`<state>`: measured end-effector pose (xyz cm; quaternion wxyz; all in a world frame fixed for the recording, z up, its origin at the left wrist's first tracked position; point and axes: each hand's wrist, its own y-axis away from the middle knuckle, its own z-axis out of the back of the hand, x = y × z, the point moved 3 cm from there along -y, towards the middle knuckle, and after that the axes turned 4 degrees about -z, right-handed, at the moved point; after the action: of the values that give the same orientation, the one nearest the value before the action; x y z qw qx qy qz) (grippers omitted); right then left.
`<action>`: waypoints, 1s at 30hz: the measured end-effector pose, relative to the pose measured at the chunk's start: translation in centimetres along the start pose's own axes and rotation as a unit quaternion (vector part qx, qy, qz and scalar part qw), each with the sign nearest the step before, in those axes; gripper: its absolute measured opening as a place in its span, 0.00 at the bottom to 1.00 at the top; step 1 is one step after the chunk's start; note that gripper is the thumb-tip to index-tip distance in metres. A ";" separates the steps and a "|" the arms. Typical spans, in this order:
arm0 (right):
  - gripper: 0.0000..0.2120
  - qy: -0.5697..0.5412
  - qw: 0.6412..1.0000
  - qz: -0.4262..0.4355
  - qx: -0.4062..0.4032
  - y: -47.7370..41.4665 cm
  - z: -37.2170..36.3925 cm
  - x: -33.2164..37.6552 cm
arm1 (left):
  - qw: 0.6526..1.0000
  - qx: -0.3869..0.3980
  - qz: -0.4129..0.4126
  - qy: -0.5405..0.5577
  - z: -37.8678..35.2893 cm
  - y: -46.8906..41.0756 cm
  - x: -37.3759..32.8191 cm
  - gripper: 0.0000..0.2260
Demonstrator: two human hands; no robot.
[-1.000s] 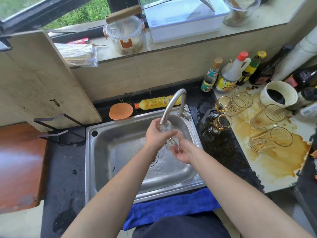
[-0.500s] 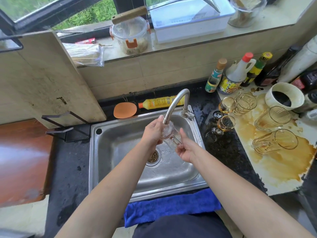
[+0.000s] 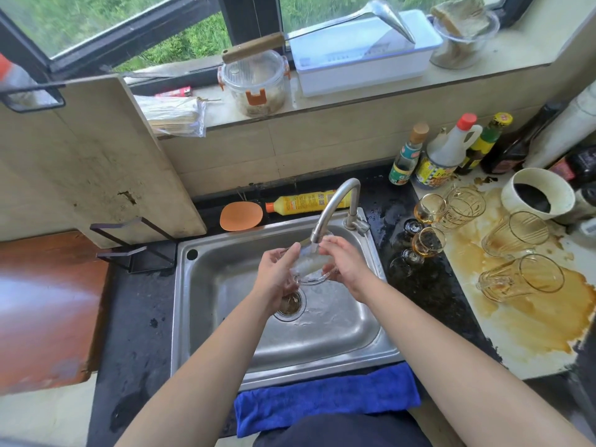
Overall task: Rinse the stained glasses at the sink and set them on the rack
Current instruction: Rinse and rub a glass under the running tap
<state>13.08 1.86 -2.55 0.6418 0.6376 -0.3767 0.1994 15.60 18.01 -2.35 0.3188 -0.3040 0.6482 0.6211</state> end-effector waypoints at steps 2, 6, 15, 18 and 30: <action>0.05 -0.007 1.000 -0.005 0.003 -0.1 -0.1 0.2 | 1.000 0.000 0.009 -0.011 0.1 0.1 -0.2 0.21; 0.19 0.052 0.998 0.028 -0.014 -0.2 -0.4 0.9 | 0.999 0.003 0.042 -0.025 0.3 0.1 -0.5 0.23; 0.20 0.260 0.961 0.095 -0.029 0.4 -0.7 1.2 | 0.998 0.046 0.041 -0.030 1.0 0.3 -1.1 0.25; 0.22 0.268 0.959 0.081 -0.046 0.2 -0.8 1.0 | 0.996 0.081 0.023 -0.022 1.2 0.7 -0.8 0.24; 0.37 0.495 0.851 0.156 -0.083 2.2 -1.5 0.6 | 0.998 0.039 0.014 -0.041 1.7 -0.1 0.5 0.25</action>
<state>12.17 3.39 -0.45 0.7541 0.3316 -0.1193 0.5542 15.45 19.68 -2.80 0.3478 -0.2569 0.6623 0.6118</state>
